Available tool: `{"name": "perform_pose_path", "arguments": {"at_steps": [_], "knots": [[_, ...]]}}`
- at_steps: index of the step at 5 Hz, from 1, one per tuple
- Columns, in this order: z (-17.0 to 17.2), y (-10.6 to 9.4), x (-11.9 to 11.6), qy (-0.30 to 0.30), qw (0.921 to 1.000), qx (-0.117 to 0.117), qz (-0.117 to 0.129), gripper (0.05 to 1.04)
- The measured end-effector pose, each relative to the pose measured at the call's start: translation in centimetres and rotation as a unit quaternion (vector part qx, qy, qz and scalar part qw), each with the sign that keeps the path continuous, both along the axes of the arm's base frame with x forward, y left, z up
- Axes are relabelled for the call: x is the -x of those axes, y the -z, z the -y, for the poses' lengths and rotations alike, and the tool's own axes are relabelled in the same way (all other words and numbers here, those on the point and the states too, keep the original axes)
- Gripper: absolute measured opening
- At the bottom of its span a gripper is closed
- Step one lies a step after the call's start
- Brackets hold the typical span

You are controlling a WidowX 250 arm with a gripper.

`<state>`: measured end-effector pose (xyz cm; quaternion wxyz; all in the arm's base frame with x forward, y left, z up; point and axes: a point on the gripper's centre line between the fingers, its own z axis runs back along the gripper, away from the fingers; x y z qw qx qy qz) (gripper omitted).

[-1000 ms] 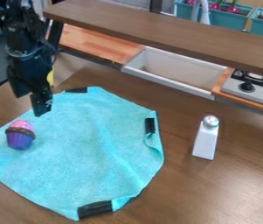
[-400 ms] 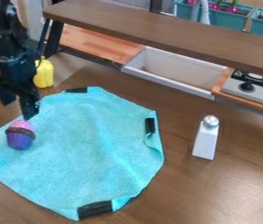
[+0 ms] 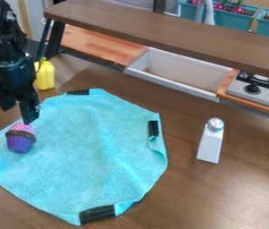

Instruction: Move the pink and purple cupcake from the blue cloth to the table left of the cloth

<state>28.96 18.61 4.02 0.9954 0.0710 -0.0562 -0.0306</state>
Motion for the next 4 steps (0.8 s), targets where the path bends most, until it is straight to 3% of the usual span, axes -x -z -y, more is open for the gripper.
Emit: {"name": "perform_pose_path", "arguments": {"at_steps": [2,4], "knots": [[0.1,0.9,0.1,-0.011,0.9995,0.024,-0.019,0.999],[0.1,2.0,0.1,-0.024,0.9986,0.034,-0.032,0.999]]}}
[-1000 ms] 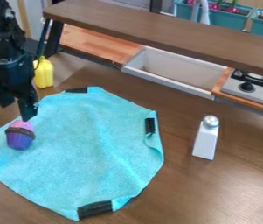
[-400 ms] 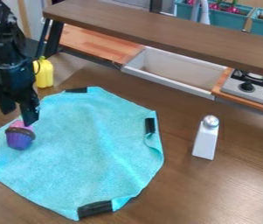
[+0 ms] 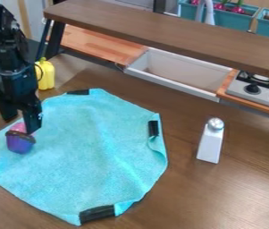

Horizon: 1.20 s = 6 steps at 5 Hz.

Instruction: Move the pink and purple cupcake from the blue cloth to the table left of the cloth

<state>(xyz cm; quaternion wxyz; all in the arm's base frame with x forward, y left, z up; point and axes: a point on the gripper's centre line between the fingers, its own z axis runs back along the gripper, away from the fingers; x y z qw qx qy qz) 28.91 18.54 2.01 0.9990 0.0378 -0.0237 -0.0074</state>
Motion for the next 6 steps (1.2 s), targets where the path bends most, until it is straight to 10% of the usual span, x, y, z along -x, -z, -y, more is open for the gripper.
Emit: {"name": "perform_pose_path", "arguments": {"at_steps": [2,4,6], "knots": [[0.21,0.87,0.17,-0.014,0.9998,0.012,-0.009,0.979],[-0.29,0.37,0.86,-0.037,0.9986,0.028,-0.026,0.648],[-0.21,0.23,0.94,-0.024,0.9991,0.026,-0.022,0.608]]}}
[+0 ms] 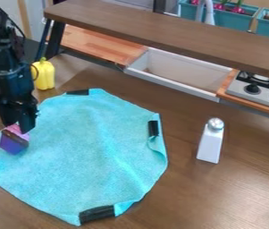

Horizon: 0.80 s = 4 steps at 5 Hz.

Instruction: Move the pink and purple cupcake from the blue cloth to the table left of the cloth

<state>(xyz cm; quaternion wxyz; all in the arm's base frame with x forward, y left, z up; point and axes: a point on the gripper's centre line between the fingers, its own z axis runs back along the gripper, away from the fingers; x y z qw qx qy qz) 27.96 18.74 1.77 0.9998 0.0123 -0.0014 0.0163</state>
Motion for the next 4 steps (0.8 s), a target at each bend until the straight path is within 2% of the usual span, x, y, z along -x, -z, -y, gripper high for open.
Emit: {"name": "perform_pose_path", "arguments": {"at_steps": [1,2,3,4], "knots": [[0.0,-0.2,0.2,0.006,1.0,-0.001,0.002,0.608],[-0.2,-1.7,0.5,0.016,0.9991,-0.017,0.034,0.608],[0.0,-3.7,0.1,0.058,0.9909,-0.046,0.112,0.608],[-0.7,-4.3,0.7,0.069,0.9844,-0.056,0.152,0.608]]}}
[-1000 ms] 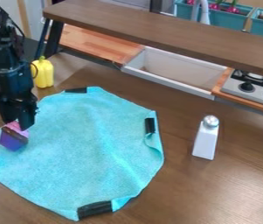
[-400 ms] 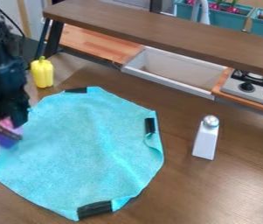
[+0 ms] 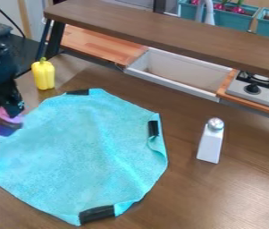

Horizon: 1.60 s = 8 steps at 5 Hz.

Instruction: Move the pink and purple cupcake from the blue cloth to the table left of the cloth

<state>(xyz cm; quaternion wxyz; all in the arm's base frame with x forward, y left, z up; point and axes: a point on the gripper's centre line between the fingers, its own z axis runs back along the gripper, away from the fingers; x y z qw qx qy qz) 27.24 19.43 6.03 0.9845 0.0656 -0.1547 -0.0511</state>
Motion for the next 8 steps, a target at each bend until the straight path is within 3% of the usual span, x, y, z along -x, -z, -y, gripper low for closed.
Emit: {"name": "perform_pose_path", "arguments": {"at_steps": [3,5,6,8], "knots": [[-3.8,-0.5,2.5,0.054,0.9937,-0.038,0.09,0.608],[-6.0,1.4,3.6,0.076,0.9884,-0.042,0.125,0.608],[-6.5,1.6,3.4,0.075,0.986,-0.046,0.141,0.608],[-7.0,1.6,2.6,0.076,0.9771,-0.033,0.196,0.608]]}}
